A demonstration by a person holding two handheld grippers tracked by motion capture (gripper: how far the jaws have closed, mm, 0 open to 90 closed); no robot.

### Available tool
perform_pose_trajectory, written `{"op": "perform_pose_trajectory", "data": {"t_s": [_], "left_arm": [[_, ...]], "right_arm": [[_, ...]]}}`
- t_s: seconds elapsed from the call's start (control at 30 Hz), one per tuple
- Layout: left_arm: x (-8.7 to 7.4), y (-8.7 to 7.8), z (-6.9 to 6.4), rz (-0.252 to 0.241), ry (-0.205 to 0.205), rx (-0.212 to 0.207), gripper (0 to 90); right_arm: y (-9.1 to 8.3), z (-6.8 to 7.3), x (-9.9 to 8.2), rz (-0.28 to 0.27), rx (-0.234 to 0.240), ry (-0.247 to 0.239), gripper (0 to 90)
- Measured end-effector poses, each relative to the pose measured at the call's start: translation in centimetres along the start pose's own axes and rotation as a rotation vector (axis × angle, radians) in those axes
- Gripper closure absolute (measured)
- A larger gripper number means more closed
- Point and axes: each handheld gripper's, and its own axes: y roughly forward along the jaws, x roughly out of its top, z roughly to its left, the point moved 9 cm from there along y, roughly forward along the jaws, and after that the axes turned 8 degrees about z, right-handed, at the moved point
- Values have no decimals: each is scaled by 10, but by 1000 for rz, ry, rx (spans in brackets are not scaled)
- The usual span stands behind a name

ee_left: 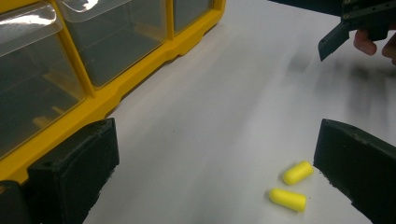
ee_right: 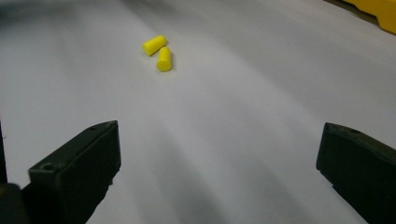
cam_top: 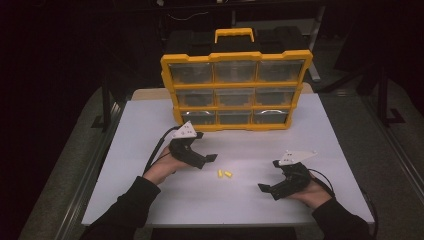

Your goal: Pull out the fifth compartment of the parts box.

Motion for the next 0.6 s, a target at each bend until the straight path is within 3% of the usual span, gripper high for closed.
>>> {"op": "perform_pose_trajectory", "data": {"t_s": [0.6], "left_arm": [[10,18,-1,1,12,-12,2]], "right_arm": [[0,0,1,-5,2,5,0]]}}
